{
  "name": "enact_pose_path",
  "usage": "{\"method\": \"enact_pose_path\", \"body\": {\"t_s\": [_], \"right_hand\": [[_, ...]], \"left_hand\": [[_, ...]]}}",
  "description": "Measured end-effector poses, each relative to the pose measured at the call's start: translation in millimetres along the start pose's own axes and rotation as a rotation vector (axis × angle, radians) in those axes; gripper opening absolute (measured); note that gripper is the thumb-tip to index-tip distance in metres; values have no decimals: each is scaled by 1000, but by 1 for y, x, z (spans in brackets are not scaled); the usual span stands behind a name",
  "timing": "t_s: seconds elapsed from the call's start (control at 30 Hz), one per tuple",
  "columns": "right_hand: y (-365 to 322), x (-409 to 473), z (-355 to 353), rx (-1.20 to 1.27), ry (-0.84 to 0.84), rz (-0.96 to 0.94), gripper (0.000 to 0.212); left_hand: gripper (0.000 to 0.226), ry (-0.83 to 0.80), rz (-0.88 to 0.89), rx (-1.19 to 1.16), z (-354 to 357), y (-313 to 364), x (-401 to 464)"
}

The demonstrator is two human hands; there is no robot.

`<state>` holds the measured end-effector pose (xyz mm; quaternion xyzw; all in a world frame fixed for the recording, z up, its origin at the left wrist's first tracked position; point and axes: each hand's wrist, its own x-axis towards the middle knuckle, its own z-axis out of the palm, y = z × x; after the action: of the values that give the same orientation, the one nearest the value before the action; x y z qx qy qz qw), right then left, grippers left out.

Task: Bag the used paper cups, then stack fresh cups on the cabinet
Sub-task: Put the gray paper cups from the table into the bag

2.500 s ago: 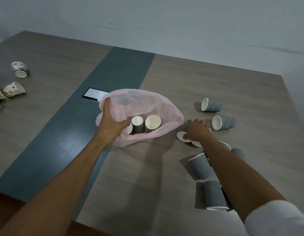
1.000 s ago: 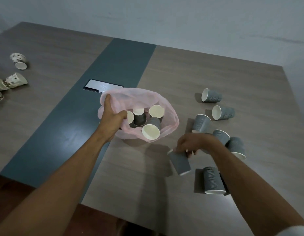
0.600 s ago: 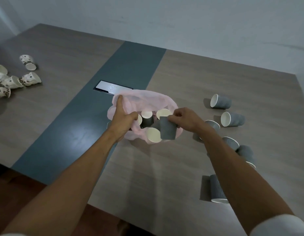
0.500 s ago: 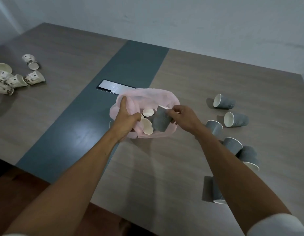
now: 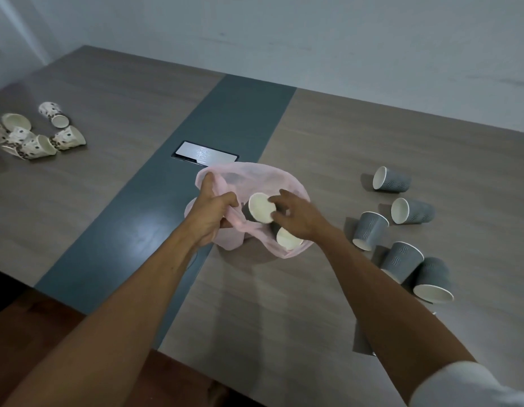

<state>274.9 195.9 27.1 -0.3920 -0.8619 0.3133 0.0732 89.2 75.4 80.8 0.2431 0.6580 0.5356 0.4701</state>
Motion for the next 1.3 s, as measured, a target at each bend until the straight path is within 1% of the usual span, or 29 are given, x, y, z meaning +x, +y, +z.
{"method": "enact_pose_path", "body": {"t_s": [0.03, 0.1, 0.13, 0.17, 0.2, 0.23, 0.27, 0.3, 0.33, 0.37, 0.4, 0.5, 0.6, 0.63, 0.7, 0.77, 0.87, 0.93, 1.07, 1.17, 1.3], "right_hand": [[0, -4, -6, 42, 133, 55, 28], [13, -15, -6, 125, 493, 168, 16], [24, -19, -1, 167, 576, 252, 22], [34, -23, 4, 236, 548, 379, 40], [45, -26, 13, 349, 444, 548, 60], [55, -30, 24, 479, 307, 729, 71], [63, -34, 37, 627, 187, 865, 68], [66, -39, 45, 786, 86, 937, 54], [70, -41, 51, 903, 54, 944, 36], [73, -41, 55, 945, 84, 922, 22], [77, -39, 57, 938, 138, 899, 16], [70, -25, 28, 836, 378, 788, 25], [40, -7, -41, 730, 515, 533, 29], [27, -2, -67, 727, 563, 444, 27], [4, 5, -113, 782, 664, 326, 25], [-11, 8, -145, 793, 749, 271, 35], [-3, 6, -171, 752, 856, 285, 52], [14, 2, -174, 781, 837, 347, 53], [46, -5, -168, 861, 665, 502, 45], [53, -6, -174, 1041, 660, 455, 43], [61, -4, -176, 1239, 639, 363, 34]], "left_hand": [[78, 1, 0, -15, -1, 0, 0], [76, 6, 3, -19, -2, 1, 0], [74, 13, 9, -8, -2, 1, 0], [73, 18, 15, 4, -2, 0, 0], [73, 21, 19, 10, -3, 0, 0], [74, 20, 22, 8, -3, -1, 0], [75, 18, 26, 5, -4, 0, -1], [75, 17, 28, 6, -4, 0, -3], [76, 18, 29, 6, -5, 1, -4], [76, 14, 30, 2, -6, 2, -6], [74, 19, 34, 0, -7, 3, -7], [67, 49, 60, 25, -13, 9, -10], [78, 85, 103, 109, -16, 16, -8], [82, 85, 134, 142, -14, 19, -8], [89, 75, 201, 194, -5, 29, -6], [95, 82, 257, 210, 7, 41, -5], [101, 120, 341, 216, 22, 53, 0], [102, 142, 377, 229, 28, 56, 2], [95, 119, 412, 254, 37, 57, 5], [98, 132, 443, 272, 45, 66, 8], [103, 220, 485, 334, 60, 68, 10]]}}
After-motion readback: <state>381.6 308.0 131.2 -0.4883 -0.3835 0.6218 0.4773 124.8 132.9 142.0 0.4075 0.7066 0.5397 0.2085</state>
